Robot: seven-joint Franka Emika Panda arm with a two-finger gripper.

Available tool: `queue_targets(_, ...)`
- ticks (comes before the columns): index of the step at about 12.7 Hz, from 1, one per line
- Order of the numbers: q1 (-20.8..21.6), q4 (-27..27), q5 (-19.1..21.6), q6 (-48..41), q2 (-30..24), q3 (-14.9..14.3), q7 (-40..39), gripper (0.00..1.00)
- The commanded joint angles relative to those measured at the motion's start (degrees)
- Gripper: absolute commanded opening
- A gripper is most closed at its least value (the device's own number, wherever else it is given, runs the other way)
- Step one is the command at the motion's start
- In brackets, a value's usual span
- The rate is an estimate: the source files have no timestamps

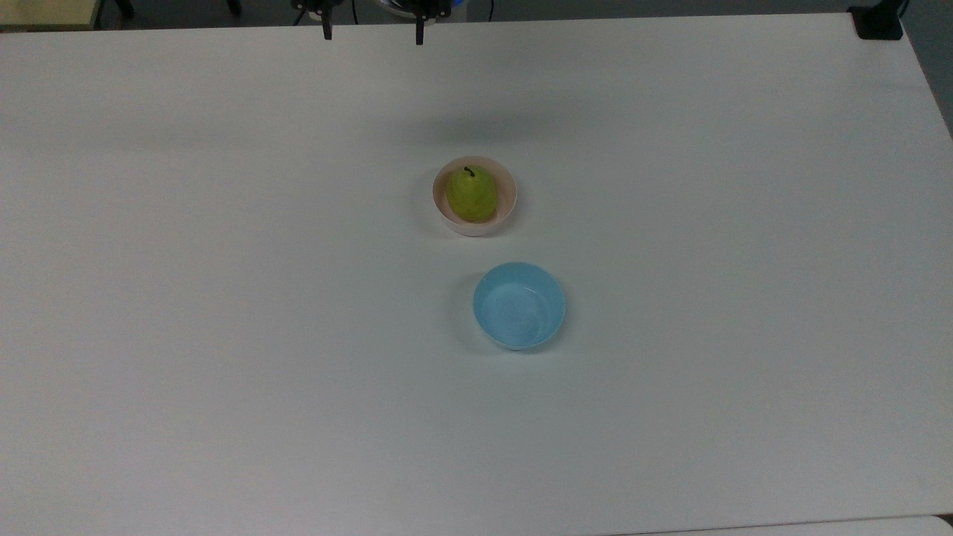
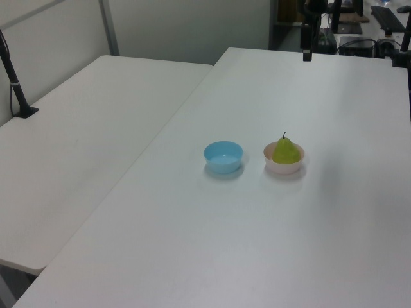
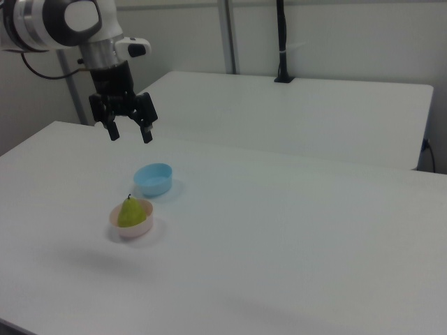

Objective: Pick up a pear from the bowl
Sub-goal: 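Move the open gripper over the pink bowl holding the green pear, then lower the gripper around the pear and close on it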

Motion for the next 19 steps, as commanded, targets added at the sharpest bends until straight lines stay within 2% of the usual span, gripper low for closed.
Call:
queue_targets(1,-0.36,-4.07,0.91,3.08,-0.59,-0.04,-2.07,1.00)
queue_targets(4,-0.10,-8.53,0.91,5.52,-0.32,0.05,-6.19,1.00)
queue_targets(6,0.52,-13.19,0.91,10.70,-0.06,0.22,-6.03,1.00)
queue_targets(8,1.57,-15.58,0.91,13.53,0.90,0.31,-5.41,1.00)
queue_targets(11,4.64,-15.59,0.91,17.22,4.85,0.40,-2.34,1.00)
queue_targets(14,5.97,-15.59,1.00,20.82,8.10,0.49,-0.67,1.00)
queue_targets(19,8.07,-15.50,1.18,23.90,12.41,0.49,-0.58,0.94)
